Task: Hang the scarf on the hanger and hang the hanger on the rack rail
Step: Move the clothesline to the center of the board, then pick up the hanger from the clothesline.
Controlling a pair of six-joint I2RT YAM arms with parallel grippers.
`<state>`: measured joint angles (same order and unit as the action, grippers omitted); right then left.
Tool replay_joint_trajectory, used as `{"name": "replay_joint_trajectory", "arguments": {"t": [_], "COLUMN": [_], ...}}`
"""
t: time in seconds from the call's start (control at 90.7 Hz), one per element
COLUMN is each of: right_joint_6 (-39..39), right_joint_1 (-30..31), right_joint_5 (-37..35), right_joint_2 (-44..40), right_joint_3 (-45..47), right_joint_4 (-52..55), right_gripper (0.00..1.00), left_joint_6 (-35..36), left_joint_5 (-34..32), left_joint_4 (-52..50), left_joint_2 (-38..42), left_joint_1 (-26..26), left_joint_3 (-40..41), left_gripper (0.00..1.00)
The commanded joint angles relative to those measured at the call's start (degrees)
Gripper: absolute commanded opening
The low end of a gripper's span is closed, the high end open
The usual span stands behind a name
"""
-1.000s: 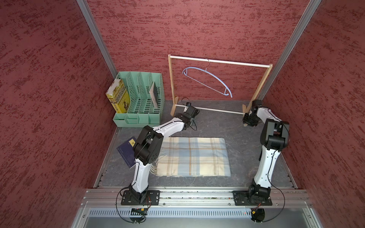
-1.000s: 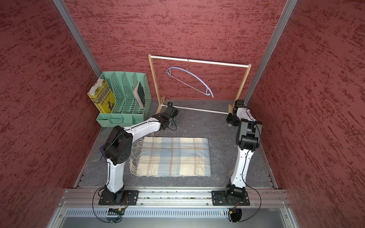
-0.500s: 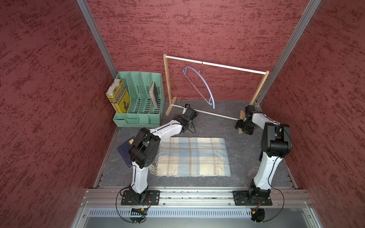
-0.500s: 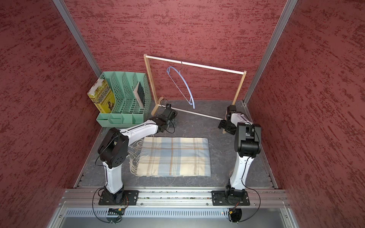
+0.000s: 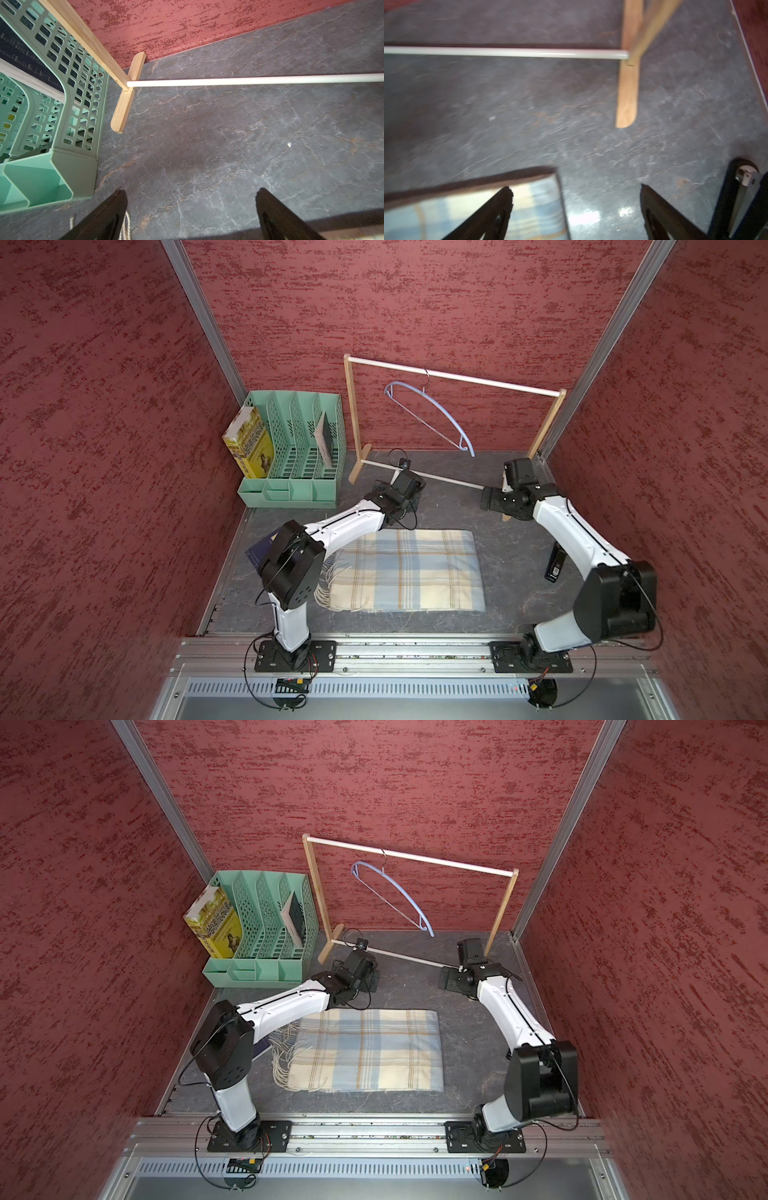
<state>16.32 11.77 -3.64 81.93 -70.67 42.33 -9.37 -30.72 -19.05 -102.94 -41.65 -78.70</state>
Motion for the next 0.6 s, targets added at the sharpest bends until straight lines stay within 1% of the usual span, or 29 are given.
{"name": "replay_joint_trajectory", "arguments": {"t": [0.0, 0.044, 0.099, 0.209, 0.342, 0.397, 0.485, 0.54, 0.584], "right_joint_6": [-3.27, -4.93, -6.70, -10.41, -15.04, -17.46, -21.71, -23.93, -25.63], "right_joint_1": [6.44, 7.79, 8.07, 8.07, 8.09, 8.07, 8.04, 8.05, 7.99], "right_joint_5": [0.87, 2.54, 4.69, 4.16, 3.81, 6.17, 12.81, 13.70, 12.75], "right_joint_2": [-6.63, -8.40, -9.67, -8.55, -2.30, 1.69, 7.56, 10.36, 12.58], "right_joint_3": [-2.51, -4.87, -8.53, -16.72, -25.14, -28.35, -32.78, -34.98, -36.40], "right_joint_4": [3.84, 4.89, 5.89, 7.95, 8.77, 8.76, 8.96, 8.45, 7.43], "right_gripper": [0.99, 0.99, 0.98, 0.97, 0.96, 0.96, 0.97, 0.97, 0.97], "left_joint_6": [-1.61, -2.73, -4.28, -7.54, -10.95, -11.60, -12.14, -12.25, -12.41], "left_joint_5": [-2.22, -2.59, -3.40, -3.83, -3.44, -3.35, -3.29, -3.27, -3.48], "left_joint_4": [-2.05, -3.13, -4.35, -6.33, -7.95, -8.52, -9.35, -9.51, -9.46], "left_joint_2": [4.45, 5.86, 7.53, 9.77, 10.55, 10.33, 9.81, 9.54, 9.39], "left_joint_1": [-0.97, -1.38, -1.82, -2.45, -3.23, -3.54, -3.94, -4.11, -4.14], "left_joint_3": [1.84, 2.73, 3.72, 5.05, 4.96, 4.52, 3.96, 3.83, 3.90], "left_gripper": [1.00, 1.00, 1.00, 1.00, 1.00, 1.00, 1.00, 1.00, 1.00]}}
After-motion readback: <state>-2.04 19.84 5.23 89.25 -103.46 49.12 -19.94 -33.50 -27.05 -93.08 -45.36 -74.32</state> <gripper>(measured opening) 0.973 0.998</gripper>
